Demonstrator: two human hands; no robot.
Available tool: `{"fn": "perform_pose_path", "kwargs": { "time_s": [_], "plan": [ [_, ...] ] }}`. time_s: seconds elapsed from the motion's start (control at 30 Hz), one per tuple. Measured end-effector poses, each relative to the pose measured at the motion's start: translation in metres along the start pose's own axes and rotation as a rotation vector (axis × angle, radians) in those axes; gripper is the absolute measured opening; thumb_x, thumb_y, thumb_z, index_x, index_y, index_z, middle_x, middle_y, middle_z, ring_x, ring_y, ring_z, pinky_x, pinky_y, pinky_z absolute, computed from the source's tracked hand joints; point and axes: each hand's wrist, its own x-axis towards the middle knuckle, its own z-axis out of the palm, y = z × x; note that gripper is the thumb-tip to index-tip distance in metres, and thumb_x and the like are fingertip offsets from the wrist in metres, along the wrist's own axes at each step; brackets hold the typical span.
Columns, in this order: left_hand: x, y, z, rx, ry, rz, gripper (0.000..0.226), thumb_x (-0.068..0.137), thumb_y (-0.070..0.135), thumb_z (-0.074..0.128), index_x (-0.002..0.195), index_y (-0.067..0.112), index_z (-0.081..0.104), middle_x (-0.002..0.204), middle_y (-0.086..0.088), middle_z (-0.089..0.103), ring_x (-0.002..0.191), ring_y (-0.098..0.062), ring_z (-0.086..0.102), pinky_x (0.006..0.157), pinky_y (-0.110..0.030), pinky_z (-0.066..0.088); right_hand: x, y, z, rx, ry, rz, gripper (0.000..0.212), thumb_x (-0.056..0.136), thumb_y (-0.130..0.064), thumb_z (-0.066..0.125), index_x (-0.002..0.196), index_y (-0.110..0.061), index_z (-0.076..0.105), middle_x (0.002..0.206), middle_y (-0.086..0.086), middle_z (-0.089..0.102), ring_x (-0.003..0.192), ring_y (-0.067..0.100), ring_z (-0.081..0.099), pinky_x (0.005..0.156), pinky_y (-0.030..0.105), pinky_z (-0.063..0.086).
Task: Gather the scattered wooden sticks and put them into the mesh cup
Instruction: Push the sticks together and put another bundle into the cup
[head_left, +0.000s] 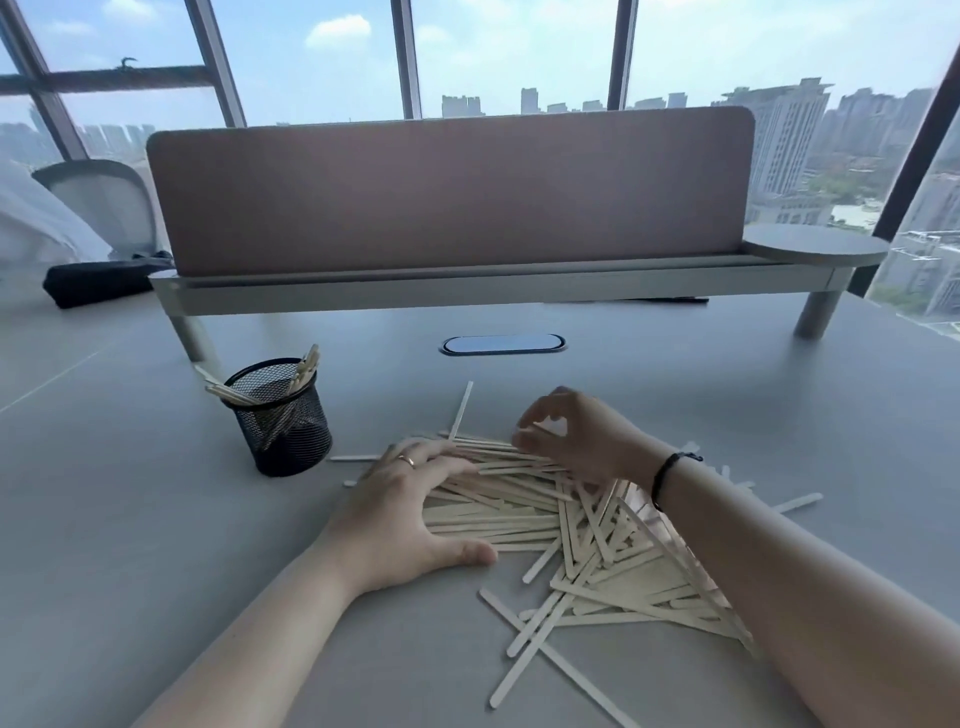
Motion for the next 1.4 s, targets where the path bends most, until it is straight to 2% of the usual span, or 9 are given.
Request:
{"fn": "perform_pose_path", "kwargs": {
  "time_s": [0.17, 0.3, 0.37, 0.53, 0.77, 0.83, 1.03, 1.23, 1.4],
  "plan": [
    [0.000, -0.006, 0.003, 0.010, 0.056, -0.035, 0.096, 0.047, 0.098, 0.060, 0.130, 0.050, 0.053, 0.145, 0.024, 0.036, 0.141, -0.003, 0.025, 0.119, -0.040, 0.026, 0.049, -0.013, 0.013, -0.011, 0.016, 0.096, 0.055, 0.091, -0.063, 0.052, 0.131, -0.025, 0.060, 0.138, 0.000, 0.058, 0.124, 0.021, 0.055, 0.101, 0.038, 0.045],
    [0.001, -0.009, 0.001, 0.059, 0.038, -0.117, 0.113, 0.043, 0.103, 0.051, 0.142, 0.049, 0.040, 0.153, 0.017, 0.030, 0.148, -0.012, 0.016, 0.123, -0.039, 0.011, 0.072, -0.043, 0.036, -0.237, -0.217, -0.021, 0.056, 0.101, -0.058, 0.032, 0.150, -0.033, 0.039, 0.163, -0.008, 0.027, 0.150, 0.015, 0.022, 0.121, 0.048, 0.016],
    [0.002, -0.010, -0.002, 0.150, 0.023, -0.177, 0.121, 0.042, 0.107, 0.043, 0.147, 0.048, 0.032, 0.160, 0.013, 0.027, 0.151, -0.017, 0.015, 0.124, -0.043, 0.008, 0.072, -0.050, 0.041, -0.349, -0.258, -0.046, 0.054, 0.102, -0.057, 0.027, 0.150, -0.035, 0.038, 0.164, -0.008, 0.024, 0.151, 0.016, 0.018, 0.120, 0.052, 0.010],
    [0.003, -0.013, -0.002, 0.218, 0.039, -0.256, 0.125, 0.042, 0.110, 0.033, 0.148, 0.043, 0.033, 0.158, 0.015, 0.036, 0.148, -0.015, 0.027, 0.121, -0.045, 0.021, 0.049, -0.047, 0.025, -0.507, -0.128, -0.036, 0.054, 0.097, -0.065, 0.026, 0.123, -0.035, 0.063, 0.134, 0.006, 0.050, 0.124, 0.030, 0.042, 0.108, 0.047, 0.029],
    [-0.002, -0.003, -0.006, 0.058, -0.043, -0.176, 0.107, 0.054, 0.097, 0.055, 0.146, 0.049, 0.031, 0.152, 0.019, 0.042, 0.141, -0.007, 0.039, 0.113, -0.032, 0.033, -0.013, -0.030, 0.010, -0.306, -0.144, -0.005, 0.056, 0.093, -0.071, 0.032, 0.130, -0.039, 0.060, 0.132, 0.000, 0.049, 0.127, 0.026, 0.040, 0.110, 0.043, 0.031],
    [-0.004, 0.000, -0.006, 0.010, -0.060, -0.156, 0.103, 0.056, 0.096, 0.055, 0.145, 0.050, 0.032, 0.151, 0.020, 0.043, 0.139, -0.007, 0.041, 0.110, -0.032, 0.035, -0.030, -0.024, 0.004, -0.260, -0.125, -0.009, 0.073, 0.085, -0.080, 0.030, 0.138, -0.035, 0.054, 0.139, -0.001, 0.048, 0.131, 0.024, 0.039, 0.112, 0.043, 0.029],
    [-0.012, 0.012, -0.004, -0.014, -0.088, -0.037, 0.110, 0.053, 0.102, 0.039, 0.148, 0.047, 0.033, 0.161, 0.019, 0.025, 0.149, -0.004, 0.015, 0.122, -0.034, 0.011, -0.076, 0.021, -0.038, -0.170, 0.082, 0.069, 0.088, 0.077, -0.087, 0.025, 0.143, -0.033, 0.049, 0.150, -0.005, 0.046, 0.137, 0.019, 0.043, 0.114, 0.044, 0.034],
    [-0.025, 0.048, 0.006, 0.061, -0.206, 0.178, 0.118, 0.045, 0.101, 0.053, 0.148, 0.055, 0.020, 0.165, 0.021, 0.001, 0.152, -0.003, -0.013, 0.125, -0.043, -0.008, -0.127, 0.057, -0.058, -0.292, 0.003, 0.262, 0.109, 0.057, -0.103, 0.024, 0.149, -0.045, 0.032, 0.162, -0.004, 0.028, 0.150, 0.016, 0.019, 0.122, 0.050, 0.009],
    [-0.027, 0.065, 0.011, 0.042, -0.172, 0.200, 0.105, 0.055, 0.089, 0.067, 0.146, 0.052, 0.031, 0.164, 0.023, 0.009, 0.149, 0.001, 0.000, 0.125, -0.035, -0.002, -0.132, 0.046, -0.049, -0.290, -0.152, 0.319, 0.128, 0.049, -0.104, 0.021, 0.157, -0.036, 0.016, 0.167, -0.005, 0.011, 0.153, 0.012, 0.002, 0.123, 0.045, -0.003]
  ]
}}
